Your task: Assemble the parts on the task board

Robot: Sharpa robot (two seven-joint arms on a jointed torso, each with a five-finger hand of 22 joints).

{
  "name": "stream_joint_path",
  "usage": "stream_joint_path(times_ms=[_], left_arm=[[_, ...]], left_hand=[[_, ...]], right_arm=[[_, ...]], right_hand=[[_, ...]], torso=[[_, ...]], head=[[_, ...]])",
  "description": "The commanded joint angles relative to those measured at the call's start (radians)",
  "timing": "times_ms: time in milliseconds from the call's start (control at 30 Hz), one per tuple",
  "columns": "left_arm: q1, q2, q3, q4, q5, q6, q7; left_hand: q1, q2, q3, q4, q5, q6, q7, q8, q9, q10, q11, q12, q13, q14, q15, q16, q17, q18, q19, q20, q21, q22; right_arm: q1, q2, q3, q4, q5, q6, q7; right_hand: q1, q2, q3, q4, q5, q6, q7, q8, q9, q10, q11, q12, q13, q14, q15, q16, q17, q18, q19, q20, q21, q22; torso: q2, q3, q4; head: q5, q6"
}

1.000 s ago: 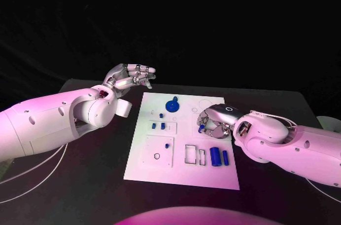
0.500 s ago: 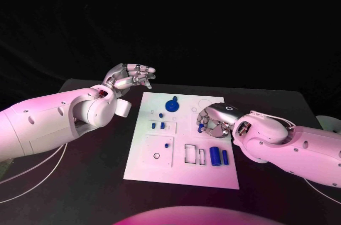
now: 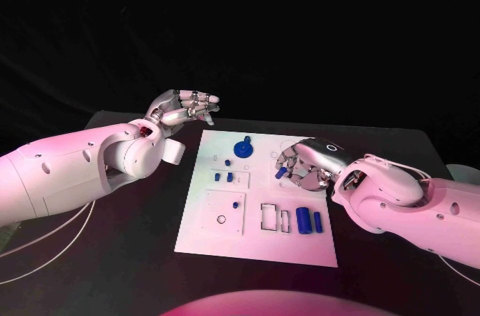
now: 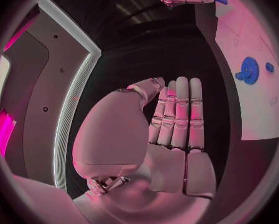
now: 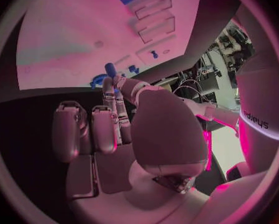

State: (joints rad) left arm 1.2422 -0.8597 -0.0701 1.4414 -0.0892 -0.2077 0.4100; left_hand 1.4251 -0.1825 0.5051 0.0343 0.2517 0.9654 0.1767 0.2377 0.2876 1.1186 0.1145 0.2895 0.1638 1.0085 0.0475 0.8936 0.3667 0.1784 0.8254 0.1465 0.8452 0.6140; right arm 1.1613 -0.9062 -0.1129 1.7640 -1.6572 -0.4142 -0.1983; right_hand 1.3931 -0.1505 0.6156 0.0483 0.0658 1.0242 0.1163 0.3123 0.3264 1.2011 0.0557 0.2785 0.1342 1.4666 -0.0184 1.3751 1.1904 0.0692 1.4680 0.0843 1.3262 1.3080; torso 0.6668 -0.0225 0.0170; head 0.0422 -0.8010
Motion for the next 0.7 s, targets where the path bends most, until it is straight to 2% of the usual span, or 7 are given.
stream_joint_path(times_ms=[33,267,400,533,700], left_arm=[[0.001,0.003,0.001,-0.001,-0.009,0.025,0.002],[0.001,0.006,0.001,-0.003,-0.01,0.028,0.0],[0.001,0.01,0.001,-0.005,-0.01,0.031,-0.001],[0.001,0.013,0.001,-0.005,-0.01,0.032,-0.001],[0.001,0.017,0.001,-0.005,-0.01,0.033,-0.001]], left_hand=[[-0.003,0.004,-0.001,-0.004,0.004,-0.002,0.008,0.0,-0.001,-0.006,-0.002,0.004,0.001,0.009,0.0,-0.003,-0.001,0.002,-0.006,0.002,0.007,0.001],[-0.004,0.003,-0.001,-0.004,0.004,-0.003,0.008,0.0,-0.002,-0.007,-0.001,0.004,0.001,0.009,0.0,-0.003,-0.001,0.002,-0.006,0.003,0.007,0.001],[-0.004,0.003,-0.001,-0.004,0.004,-0.003,0.008,0.0,-0.002,-0.007,-0.001,0.004,0.001,0.009,0.0,-0.003,-0.001,0.002,-0.006,0.003,0.007,0.001],[-0.004,0.003,-0.001,-0.004,0.004,-0.003,0.008,0.0,-0.002,-0.007,-0.001,0.004,0.001,0.009,0.0,-0.003,-0.001,0.002,-0.006,0.003,0.007,0.001],[-0.004,0.003,-0.001,-0.004,0.004,-0.003,0.008,0.0,-0.002,-0.007,-0.001,0.004,0.001,0.009,0.0,-0.003,-0.001,0.002,-0.006,0.003,0.007,0.001]], right_arm=[[0.011,-0.014,0.002,0.043,0.03,-0.049,0.013],[0.022,-0.002,0.003,0.096,0.073,-0.051,0.026],[0.017,0.043,0.003,0.101,0.086,-0.047,0.04],[0.001,0.09,-0.001,0.087,0.089,-0.041,0.051],[-0.042,0.15,-0.01,0.056,0.078,-0.028,0.068]], right_hand=[[-0.011,-0.005,0.001,-0.006,0.007,0.0,0.01,0.029,0.045,0.001,-0.002,-0.006,0.001,0.033,-0.005,0.002,-0.002,-0.018,0.012,-0.005,0.001,0.16],[-0.018,-0.009,0.001,-0.006,0.009,0.0,0.01,0.03,0.047,0.003,-0.002,-0.009,0.003,0.033,-0.005,0.002,-0.002,-0.018,0.012,-0.005,0.0,0.16],[-0.021,-0.01,0.001,-0.006,0.01,0.0,0.01,0.03,0.048,0.004,-0.002,-0.01,0.003,0.033,-0.005,0.002,-0.002,-0.018,0.011,-0.005,-0.001,0.16],[-0.021,-0.009,0.001,-0.006,0.011,0.0,0.01,0.03,0.048,0.004,-0.002,-0.01,0.003,0.033,-0.005,0.001,-0.003,-0.018,0.01,-0.005,-0.003,0.159],[-0.022,-0.009,0.001,-0.006,0.012,0.0,0.01,0.031,0.049,0.004,-0.002,-0.011,0.004,0.033,-0.005,0.001,-0.004,-0.017,0.009,-0.004,-0.007,0.158]], torso=[[0.0,0.0001,-0.0008],[0.001,0.0009,-0.0001],[0.001,-0.0002,-0.0007],[0.002,-0.0005,0.0016],[0.002,-0.0023,0.0017]], head=[[0.004,0.001],[0.014,0.0],[0.024,-0.004],[0.036,-0.011],[0.047,-0.014]])
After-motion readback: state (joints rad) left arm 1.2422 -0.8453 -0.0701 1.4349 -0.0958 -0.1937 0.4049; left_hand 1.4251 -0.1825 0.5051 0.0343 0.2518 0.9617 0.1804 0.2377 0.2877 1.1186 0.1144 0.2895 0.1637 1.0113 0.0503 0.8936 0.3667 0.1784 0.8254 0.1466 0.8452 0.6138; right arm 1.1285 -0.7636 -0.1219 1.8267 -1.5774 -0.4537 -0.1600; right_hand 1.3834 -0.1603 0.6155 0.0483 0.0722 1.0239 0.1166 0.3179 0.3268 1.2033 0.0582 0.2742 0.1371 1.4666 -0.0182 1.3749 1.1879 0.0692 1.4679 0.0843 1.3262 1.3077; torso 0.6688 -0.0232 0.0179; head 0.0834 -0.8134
